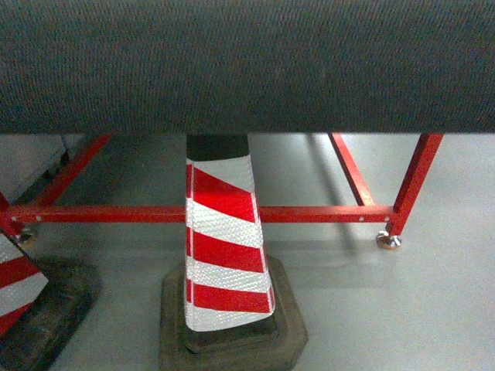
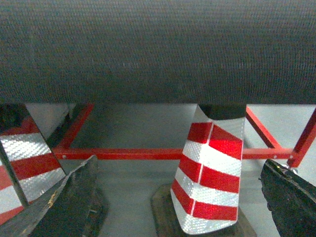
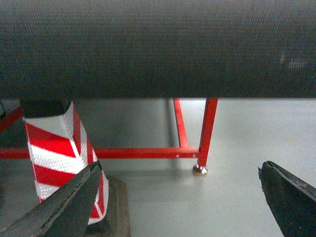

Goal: Pick blue part to blue bin on bottom shelf

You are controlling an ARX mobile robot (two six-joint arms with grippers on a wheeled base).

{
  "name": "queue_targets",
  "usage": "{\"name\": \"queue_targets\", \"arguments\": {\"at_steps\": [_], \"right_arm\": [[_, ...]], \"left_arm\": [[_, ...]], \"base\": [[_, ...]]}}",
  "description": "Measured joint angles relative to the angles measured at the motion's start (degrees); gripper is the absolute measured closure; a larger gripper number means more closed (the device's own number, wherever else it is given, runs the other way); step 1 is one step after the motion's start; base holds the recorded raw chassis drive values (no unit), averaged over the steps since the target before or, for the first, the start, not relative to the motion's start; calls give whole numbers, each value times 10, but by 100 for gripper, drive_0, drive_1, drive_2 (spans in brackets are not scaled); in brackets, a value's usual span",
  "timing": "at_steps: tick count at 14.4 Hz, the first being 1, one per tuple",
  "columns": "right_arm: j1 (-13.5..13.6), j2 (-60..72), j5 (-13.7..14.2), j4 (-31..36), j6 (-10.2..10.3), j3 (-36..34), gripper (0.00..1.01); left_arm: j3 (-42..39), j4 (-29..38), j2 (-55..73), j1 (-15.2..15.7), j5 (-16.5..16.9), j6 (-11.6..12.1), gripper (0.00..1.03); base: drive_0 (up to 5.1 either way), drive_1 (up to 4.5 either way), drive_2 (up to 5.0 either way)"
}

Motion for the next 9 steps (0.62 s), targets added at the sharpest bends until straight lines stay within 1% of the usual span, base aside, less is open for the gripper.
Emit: {"name": "queue_targets", "arguments": {"at_steps": [9], "right_arm": [[0, 0, 0, 0, 0, 0, 3]], "left_arm": [[0, 0, 0, 0, 1, 1, 5]], "base": [[0, 0, 0]]}}
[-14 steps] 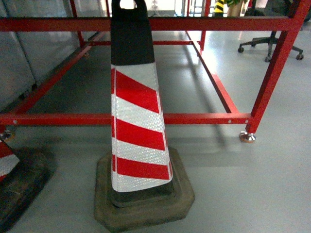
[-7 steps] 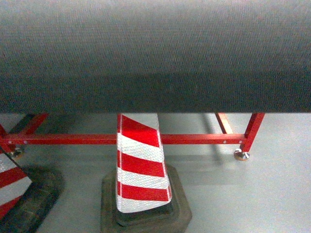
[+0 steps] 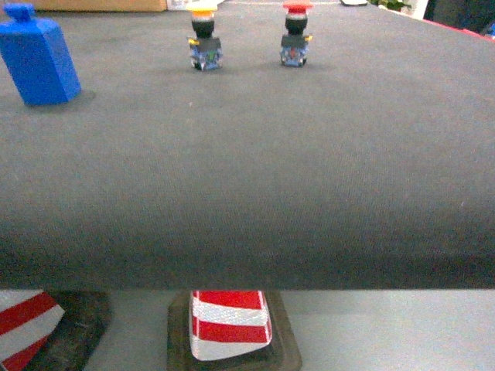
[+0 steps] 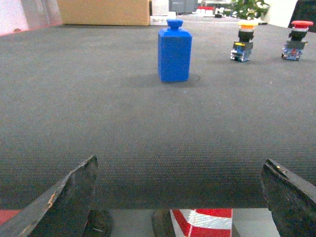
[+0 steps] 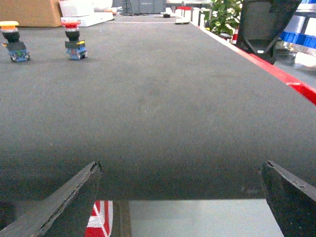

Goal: Pick blue part to blue bin on bottom shelf

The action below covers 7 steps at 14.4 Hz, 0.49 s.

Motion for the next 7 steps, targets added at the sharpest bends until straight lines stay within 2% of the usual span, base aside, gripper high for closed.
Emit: {"name": "queue_targets", "arguments": {"at_steps": [7], "right_arm": [[0, 0, 0, 1, 1, 0, 3]], "left_arm": [[0, 1, 0, 0, -1, 0, 5]], "base": [[0, 0, 0]]}}
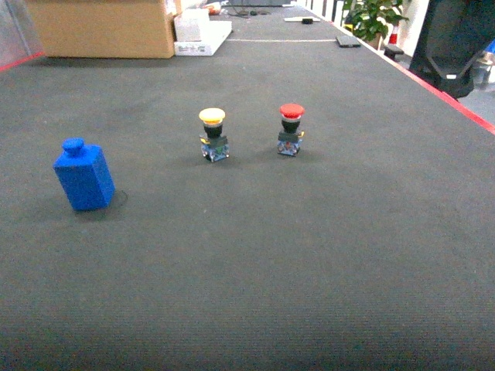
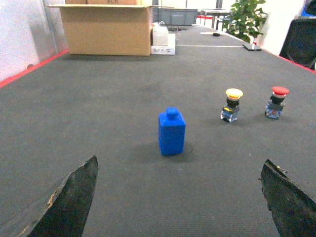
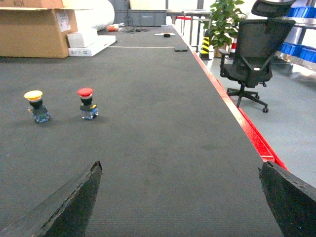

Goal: Pick blue part to blue bin on bottom shelf

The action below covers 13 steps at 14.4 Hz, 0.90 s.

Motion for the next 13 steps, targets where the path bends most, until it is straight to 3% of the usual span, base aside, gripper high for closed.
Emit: {"name": "queue_targets", "arguments": {"at_steps": [13], "right_arm": [[0, 0, 0, -1, 0, 0, 3]], "left_arm": [[0, -1, 0, 0, 1, 0, 5]], "base": [[0, 0, 0]]}}
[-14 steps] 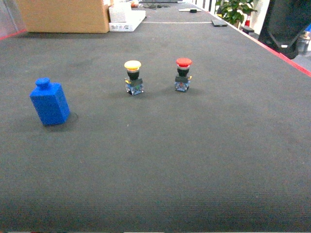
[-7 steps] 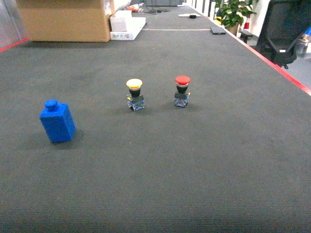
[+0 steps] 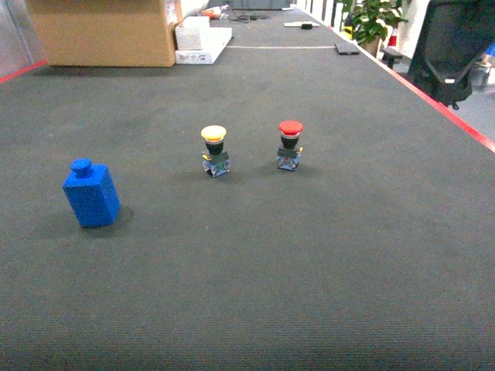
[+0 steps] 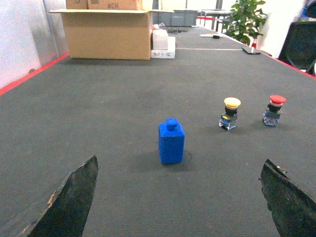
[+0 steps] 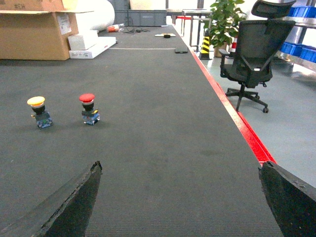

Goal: Pick blue part to blue bin on bottom shelf

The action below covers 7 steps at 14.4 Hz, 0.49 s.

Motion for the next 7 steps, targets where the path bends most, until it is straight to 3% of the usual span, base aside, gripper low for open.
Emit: {"name": "queue_targets", "arguments": {"at_steps": [1, 2, 3, 4, 5, 6, 7], "right_arm": [[0, 0, 0, 0, 0, 0, 3], [0, 0, 0, 0, 0, 0, 3], [0, 0, 0, 0, 0, 0, 3], [0, 0, 0, 0, 0, 0, 3], [0, 0, 0, 0, 0, 0, 3], [0, 0, 0, 0, 0, 0, 3], [0, 0, 0, 0, 0, 0, 3]], "left_arm": [[0, 0, 0, 0, 0, 0, 5], [3, -16, 8, -21, -59, 0, 5], [0, 17, 77, -100, -222, -7, 5], [0, 60, 111, -98, -245, -11, 5], [0, 147, 181, -96, -240, -15, 5], [4, 303, 349, -108, -201, -11, 5], [19, 385, 452, -114, -178, -10, 5]], "base": [[0, 0, 0], [0, 0, 0], [0, 0, 0], [0, 0, 0], [0, 0, 0], [0, 0, 0], [0, 0, 0]]}}
